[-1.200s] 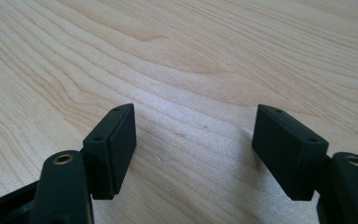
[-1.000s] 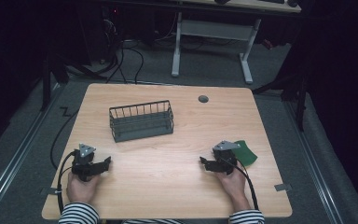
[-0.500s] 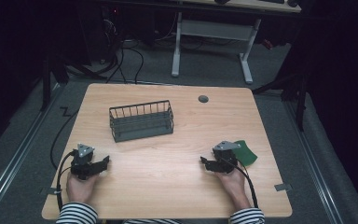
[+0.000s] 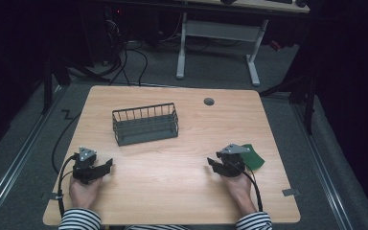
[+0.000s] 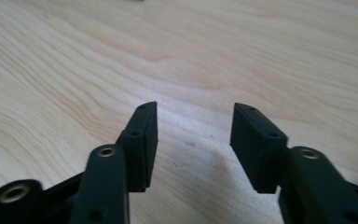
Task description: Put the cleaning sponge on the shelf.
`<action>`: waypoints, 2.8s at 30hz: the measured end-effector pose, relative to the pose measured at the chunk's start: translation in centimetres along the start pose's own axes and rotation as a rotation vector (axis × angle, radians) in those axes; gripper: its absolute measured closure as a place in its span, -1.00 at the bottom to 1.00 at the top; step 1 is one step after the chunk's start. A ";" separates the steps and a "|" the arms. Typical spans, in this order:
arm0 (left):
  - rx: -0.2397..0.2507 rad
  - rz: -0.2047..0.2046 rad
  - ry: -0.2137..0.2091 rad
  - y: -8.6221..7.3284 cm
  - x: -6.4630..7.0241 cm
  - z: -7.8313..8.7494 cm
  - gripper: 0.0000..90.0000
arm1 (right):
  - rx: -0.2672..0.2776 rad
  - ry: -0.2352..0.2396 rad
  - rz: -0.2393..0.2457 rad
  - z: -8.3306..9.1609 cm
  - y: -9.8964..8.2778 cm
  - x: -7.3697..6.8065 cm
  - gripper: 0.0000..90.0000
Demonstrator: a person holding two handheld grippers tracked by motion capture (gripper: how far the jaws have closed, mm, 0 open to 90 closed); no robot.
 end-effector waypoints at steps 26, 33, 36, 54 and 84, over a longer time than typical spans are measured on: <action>-0.017 -0.070 -0.002 5.2 0.8 0.6 0.00 | 0.007 0.112 -0.013 -2.0 8.7 -1.0 0.47; -0.006 -0.022 -0.018 5.6 0.6 -0.6 0.07 | -0.010 0.120 0.003 -4.1 11.0 -1.9 0.49; 0.001 -0.030 -0.015 5.7 0.6 -1.1 0.13 | -0.038 0.118 0.026 -5.5 12.4 -2.9 0.50; 0.025 -0.013 -0.062 5.9 0.4 -2.3 0.43 | -0.145 0.063 0.019 -10.0 13.8 -3.8 0.65; 0.025 -0.081 -0.071 6.2 1.9 -3.0 0.94 | -0.127 0.038 0.067 -9.6 13.2 -4.0 0.92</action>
Point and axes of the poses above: each handheld gripper's, and its own axes: z roughly backward along the jaws, y roughly out of its top, x roughly to its right, the point moved 6 cm from there along -z, roughly forward along the jaws, and after that the axes turned 8 degrees about -x, right-handed, at the moved point
